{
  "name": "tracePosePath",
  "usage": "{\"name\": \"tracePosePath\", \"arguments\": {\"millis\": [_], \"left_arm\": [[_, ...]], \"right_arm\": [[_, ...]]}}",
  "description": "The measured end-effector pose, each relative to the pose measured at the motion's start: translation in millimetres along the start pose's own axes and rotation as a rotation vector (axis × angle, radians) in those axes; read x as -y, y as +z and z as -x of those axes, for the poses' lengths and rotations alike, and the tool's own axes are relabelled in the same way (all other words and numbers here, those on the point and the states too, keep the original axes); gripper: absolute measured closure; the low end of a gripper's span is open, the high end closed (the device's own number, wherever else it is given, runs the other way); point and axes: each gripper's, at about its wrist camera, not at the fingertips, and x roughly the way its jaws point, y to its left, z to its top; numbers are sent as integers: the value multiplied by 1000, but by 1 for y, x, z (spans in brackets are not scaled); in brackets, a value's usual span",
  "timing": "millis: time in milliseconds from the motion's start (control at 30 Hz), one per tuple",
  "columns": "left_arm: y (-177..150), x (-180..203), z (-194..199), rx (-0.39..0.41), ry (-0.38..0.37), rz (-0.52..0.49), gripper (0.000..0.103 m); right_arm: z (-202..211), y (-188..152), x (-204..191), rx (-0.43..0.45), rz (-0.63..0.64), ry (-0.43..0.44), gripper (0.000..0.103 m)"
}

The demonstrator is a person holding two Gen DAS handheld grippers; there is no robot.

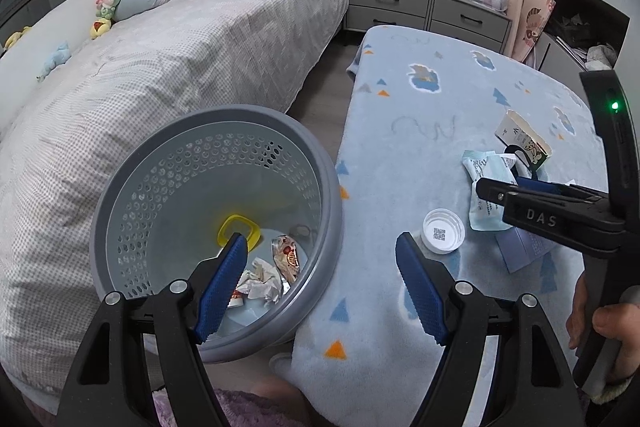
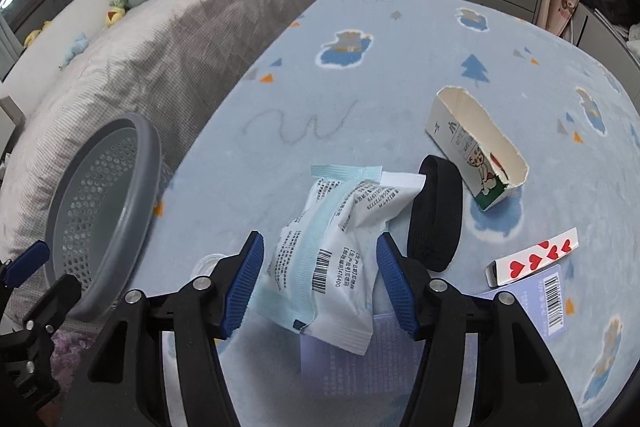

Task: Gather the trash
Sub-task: 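Move both tools back to the table toward the white-blue packet, then grasp the white-blue packet with the right tool while the left tool grasps the white round cap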

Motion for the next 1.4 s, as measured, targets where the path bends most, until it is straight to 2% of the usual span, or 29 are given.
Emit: {"name": "tracePosePath", "arguments": {"millis": [100,167,267,967,1400], "left_arm": [[1,2,-4,-11,-9,0,30],[1,4,-8,-19,-14,-2,30],[1,8,-11,-27,-18,-7,30],[1,56,-43,-94,-82,-56,30],[-1,83,-76,-142,-111,-64,31]], "right_arm": [[-1,-1,3,5,-6,8,60],[2,-1,4,16,-11,17,70],[6,1,8,22,-31,46,73],[67,3,26,149,-82,132,74],[76,2,37,170,-108,154,74]]}}
